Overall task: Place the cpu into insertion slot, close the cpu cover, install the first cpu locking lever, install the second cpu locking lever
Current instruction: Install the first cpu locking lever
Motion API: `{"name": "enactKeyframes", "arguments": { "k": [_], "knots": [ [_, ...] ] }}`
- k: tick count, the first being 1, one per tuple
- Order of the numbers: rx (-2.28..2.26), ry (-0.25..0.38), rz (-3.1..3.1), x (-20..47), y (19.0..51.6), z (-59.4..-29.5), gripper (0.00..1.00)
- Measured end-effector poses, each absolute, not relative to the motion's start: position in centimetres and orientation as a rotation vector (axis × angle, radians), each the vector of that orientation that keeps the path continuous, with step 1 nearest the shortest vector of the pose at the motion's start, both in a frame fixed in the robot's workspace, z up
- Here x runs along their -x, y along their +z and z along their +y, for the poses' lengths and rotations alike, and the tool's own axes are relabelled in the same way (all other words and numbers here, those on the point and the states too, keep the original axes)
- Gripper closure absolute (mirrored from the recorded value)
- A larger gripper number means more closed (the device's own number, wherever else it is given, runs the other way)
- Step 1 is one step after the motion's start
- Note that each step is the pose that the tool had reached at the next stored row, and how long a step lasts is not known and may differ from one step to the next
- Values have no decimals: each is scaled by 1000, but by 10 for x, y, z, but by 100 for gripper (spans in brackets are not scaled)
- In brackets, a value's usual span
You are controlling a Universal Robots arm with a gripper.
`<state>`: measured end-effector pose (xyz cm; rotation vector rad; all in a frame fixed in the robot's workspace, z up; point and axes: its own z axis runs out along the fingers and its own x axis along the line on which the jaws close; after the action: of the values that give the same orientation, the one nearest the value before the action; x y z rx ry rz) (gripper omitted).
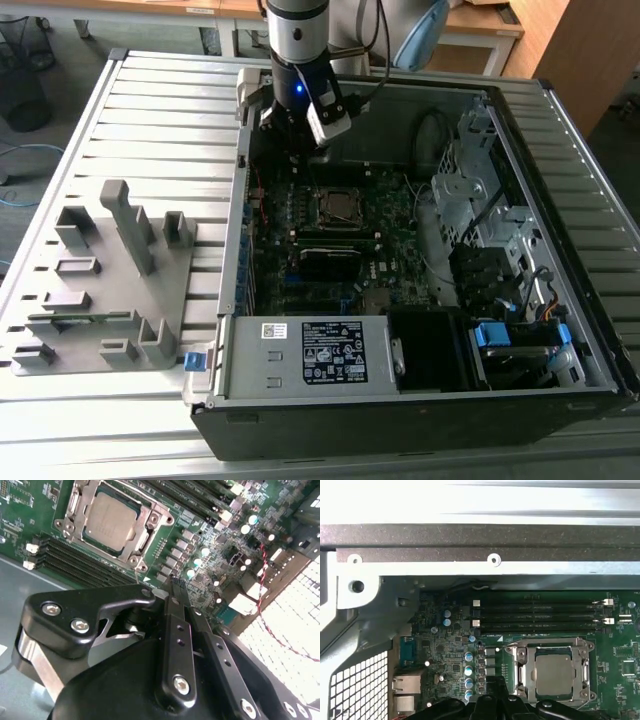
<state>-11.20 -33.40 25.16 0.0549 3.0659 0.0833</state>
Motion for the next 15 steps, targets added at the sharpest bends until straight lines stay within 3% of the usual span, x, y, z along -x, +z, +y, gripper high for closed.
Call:
{"name": "enactKeyframes", "arguments": {
  "k": [4,15],
  "knots": [
    [-56,113,3056,112,252,-334,89],
    [-56,114,3056,116,251,-334,89]
  ]
}}
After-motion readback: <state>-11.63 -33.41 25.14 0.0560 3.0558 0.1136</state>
